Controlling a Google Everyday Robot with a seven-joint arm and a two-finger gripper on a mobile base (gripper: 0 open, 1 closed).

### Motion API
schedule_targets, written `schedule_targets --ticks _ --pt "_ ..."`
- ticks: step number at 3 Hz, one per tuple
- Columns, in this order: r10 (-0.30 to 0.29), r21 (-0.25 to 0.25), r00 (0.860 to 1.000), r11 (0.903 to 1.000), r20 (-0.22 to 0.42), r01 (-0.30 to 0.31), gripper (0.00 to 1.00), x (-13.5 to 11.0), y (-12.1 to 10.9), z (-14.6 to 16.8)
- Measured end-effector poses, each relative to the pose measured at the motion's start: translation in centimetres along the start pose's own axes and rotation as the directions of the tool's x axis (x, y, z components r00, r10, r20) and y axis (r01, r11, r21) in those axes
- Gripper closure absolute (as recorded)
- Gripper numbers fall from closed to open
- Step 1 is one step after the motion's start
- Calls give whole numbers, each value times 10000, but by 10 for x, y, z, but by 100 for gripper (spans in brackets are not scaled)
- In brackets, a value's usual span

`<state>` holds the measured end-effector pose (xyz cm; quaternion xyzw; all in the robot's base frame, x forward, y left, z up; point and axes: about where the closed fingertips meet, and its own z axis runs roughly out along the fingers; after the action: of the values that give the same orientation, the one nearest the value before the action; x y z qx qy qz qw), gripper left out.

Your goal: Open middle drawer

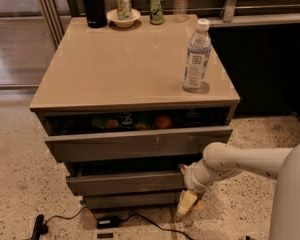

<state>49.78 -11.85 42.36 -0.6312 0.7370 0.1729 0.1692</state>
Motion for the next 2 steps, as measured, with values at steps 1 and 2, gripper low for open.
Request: schedule_targets --ticks 1,2 --pt "295 -490 9988 9983 -381 -313 0 2 1 1" --pt "573 -641 9969 9961 -542 -608 0 6 4 -5"
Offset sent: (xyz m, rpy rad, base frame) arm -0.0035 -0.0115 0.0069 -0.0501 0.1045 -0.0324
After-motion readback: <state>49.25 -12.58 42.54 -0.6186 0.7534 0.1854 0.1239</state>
